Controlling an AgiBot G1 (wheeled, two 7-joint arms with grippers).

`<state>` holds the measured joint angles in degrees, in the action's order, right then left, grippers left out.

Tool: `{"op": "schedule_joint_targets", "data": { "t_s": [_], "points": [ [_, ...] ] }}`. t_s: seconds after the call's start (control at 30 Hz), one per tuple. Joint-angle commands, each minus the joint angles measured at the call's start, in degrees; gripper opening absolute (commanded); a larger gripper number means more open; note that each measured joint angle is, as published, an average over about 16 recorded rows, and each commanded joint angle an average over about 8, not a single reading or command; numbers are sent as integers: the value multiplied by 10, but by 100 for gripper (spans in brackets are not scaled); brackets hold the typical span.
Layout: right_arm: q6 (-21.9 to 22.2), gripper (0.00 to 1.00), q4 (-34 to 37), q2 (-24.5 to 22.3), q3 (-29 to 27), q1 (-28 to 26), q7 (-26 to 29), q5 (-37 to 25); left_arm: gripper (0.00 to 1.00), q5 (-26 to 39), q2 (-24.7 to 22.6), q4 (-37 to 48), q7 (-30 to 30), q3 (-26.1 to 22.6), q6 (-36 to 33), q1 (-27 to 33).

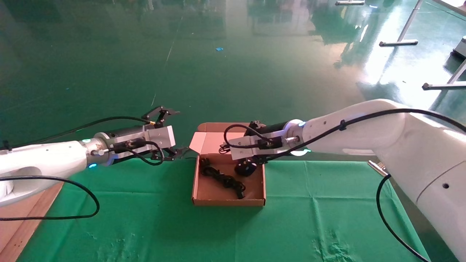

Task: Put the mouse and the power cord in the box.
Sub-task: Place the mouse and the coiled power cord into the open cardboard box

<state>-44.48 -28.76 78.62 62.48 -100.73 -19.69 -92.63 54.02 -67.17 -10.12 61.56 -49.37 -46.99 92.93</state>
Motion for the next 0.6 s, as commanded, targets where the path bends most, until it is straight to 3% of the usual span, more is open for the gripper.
{"op": "schedule_joint_targets", "data": {
  "t_s": [0.03, 0.07, 0.3, 0.33, 0.6],
  "points": [
    [11, 0, 0, 0, 16, 4, 5, 6, 100, -9, -2, 15, 10, 6, -8, 3],
    [15, 7, 0, 0, 23, 5, 7, 9, 100, -10, -4, 21, 15, 7, -9, 4],
    [35, 95, -6, 0, 52, 11, 14, 23, 100, -16, -10, 44, 32, 13, -13, 8],
    [36, 100, -6, 0, 54, 12, 15, 24, 100, -17, -10, 45, 32, 13, -14, 9],
    [36, 100, -7, 0, 53, 13, 15, 24, 100, -18, -11, 45, 32, 13, -14, 9]
  ]
}}
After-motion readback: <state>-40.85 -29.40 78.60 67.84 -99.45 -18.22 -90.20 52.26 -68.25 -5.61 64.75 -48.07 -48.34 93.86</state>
